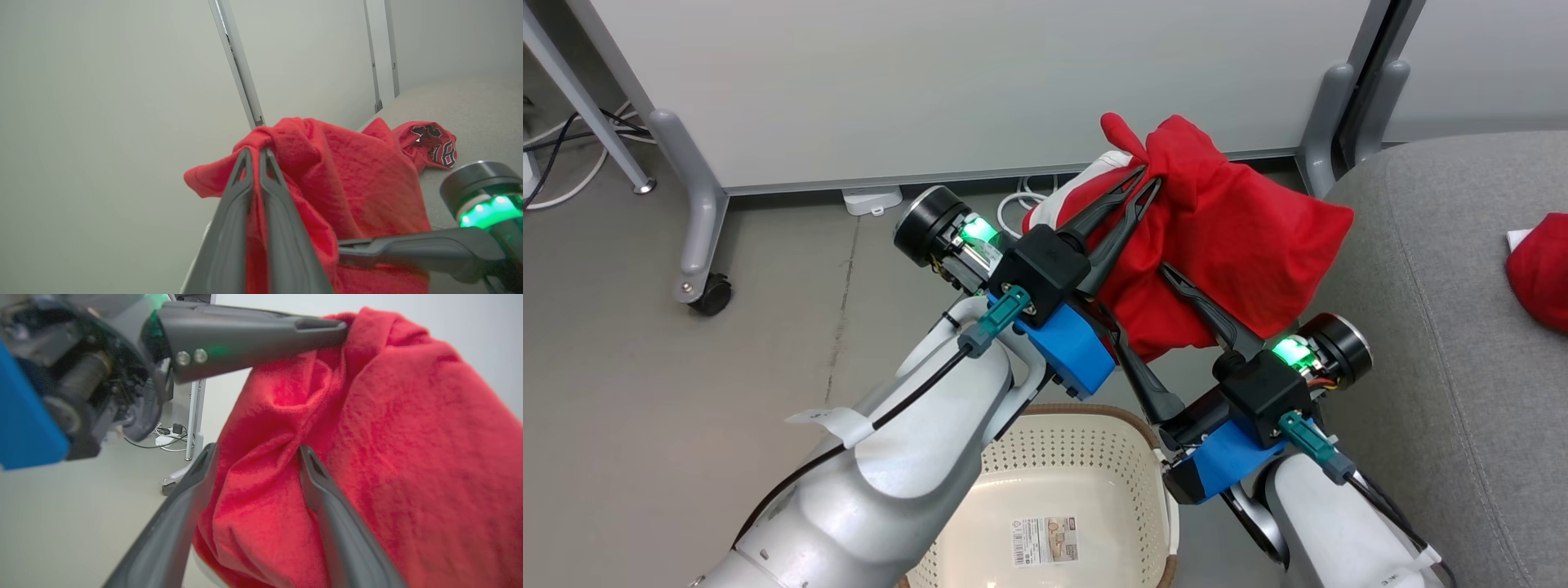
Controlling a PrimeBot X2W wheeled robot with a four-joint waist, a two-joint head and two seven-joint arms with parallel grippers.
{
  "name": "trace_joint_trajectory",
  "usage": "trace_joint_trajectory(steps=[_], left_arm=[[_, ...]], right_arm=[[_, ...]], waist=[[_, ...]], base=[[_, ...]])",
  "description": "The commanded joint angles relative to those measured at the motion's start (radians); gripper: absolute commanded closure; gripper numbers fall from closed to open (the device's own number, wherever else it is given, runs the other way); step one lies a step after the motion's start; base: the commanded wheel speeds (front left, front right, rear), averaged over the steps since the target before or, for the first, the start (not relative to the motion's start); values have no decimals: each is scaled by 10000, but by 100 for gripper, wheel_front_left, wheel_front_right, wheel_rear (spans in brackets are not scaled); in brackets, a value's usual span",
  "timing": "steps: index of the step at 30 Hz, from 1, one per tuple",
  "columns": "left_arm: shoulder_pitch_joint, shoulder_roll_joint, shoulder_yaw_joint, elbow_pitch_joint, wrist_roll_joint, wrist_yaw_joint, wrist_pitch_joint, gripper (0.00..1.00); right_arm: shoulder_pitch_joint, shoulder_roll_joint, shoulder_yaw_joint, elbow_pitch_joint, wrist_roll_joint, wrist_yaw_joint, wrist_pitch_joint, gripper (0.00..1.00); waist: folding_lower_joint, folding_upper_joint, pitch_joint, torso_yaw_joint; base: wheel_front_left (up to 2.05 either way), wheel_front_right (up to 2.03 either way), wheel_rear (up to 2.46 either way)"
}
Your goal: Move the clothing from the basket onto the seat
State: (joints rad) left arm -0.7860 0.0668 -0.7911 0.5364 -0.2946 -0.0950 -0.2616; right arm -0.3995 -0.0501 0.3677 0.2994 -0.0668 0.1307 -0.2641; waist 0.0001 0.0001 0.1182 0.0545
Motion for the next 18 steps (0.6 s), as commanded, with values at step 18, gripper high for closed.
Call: trace_joint_trajectory(steps=[18], left_arm=[[291,547,698,78,152,18,-48,100]], right_arm=[[1789,-130,-2303,-2790,141,1,-1,0]], waist=[[-1,-1,-162,-463]], base=[[0,0,0]])
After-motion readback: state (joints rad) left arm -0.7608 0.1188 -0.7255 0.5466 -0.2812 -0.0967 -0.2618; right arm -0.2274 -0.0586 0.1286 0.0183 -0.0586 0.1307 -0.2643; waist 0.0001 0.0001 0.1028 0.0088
